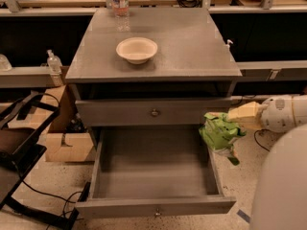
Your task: Place green rice chip bag into middle drawer
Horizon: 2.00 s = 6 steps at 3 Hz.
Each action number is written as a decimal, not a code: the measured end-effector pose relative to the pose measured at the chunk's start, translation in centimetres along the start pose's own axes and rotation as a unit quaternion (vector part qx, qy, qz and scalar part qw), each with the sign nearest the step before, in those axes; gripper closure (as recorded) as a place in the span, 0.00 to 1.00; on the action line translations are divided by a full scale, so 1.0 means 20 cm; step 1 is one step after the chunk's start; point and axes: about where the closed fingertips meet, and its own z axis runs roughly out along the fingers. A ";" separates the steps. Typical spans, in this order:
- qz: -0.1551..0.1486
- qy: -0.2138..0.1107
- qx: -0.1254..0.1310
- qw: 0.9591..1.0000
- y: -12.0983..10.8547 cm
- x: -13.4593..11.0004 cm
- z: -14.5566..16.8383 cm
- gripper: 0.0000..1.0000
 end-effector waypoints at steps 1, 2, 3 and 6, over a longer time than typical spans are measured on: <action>0.014 0.005 -0.059 0.998 -0.11 -0.13 0.22 1.00; 0.039 0.031 -0.081 0.995 -0.29 -0.17 0.51 1.00; 0.039 0.031 -0.081 0.995 -0.29 -0.17 0.51 1.00; 0.018 0.076 0.012 0.997 -0.45 0.13 1.09 0.82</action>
Offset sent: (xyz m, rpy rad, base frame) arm 0.0983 0.0452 -0.1332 0.2407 0.0769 0.0600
